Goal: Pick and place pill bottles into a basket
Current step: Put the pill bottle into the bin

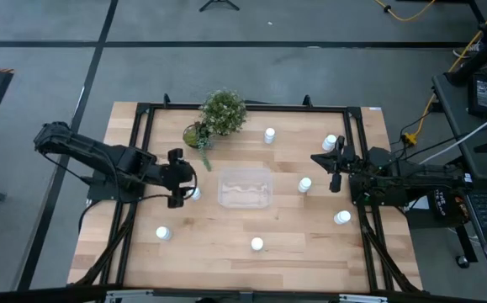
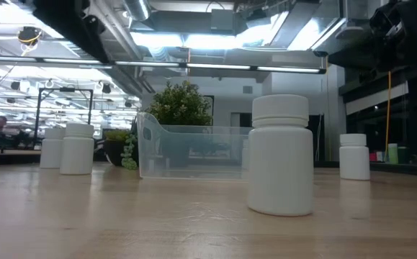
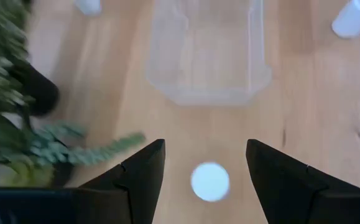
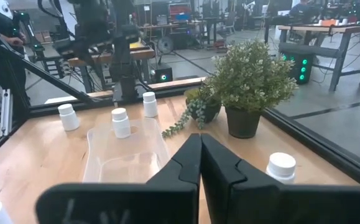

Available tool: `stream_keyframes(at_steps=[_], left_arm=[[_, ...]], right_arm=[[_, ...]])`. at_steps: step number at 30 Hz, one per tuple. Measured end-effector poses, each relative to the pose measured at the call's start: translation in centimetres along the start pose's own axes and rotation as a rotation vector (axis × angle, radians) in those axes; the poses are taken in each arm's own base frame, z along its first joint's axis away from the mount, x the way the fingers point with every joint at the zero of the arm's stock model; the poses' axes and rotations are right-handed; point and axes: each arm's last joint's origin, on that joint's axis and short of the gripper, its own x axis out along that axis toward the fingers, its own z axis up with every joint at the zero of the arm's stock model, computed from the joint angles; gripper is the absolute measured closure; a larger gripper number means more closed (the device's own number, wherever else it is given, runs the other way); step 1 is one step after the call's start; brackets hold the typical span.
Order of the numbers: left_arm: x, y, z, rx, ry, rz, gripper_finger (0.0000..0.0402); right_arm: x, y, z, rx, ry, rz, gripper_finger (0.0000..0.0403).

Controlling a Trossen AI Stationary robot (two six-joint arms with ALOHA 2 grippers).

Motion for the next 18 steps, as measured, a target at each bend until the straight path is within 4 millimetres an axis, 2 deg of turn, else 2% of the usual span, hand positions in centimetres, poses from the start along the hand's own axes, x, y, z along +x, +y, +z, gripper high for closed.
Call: stream_keyframes(at_steps=[5,10,18], left_arm=[[1.6,-0.5,-0.7,-0.089,0.083,0.004,0.0182],[3.2,-0.5,-2.4,-0.151,0.151,0.04,0.0182],[4.6,-0.6,-3.7,-0.155,0.139,0.042,0.0182]], right_arm=[[0.0,0.0,-0.1,-0.011,0.006,-0.001,0.0391],[0.0,0.0,-0.4,-0.019,0.042,-0.003,0.0391],[0.0,0.0,-0.5,-0.017,0.052,-0.004,0.0391]])
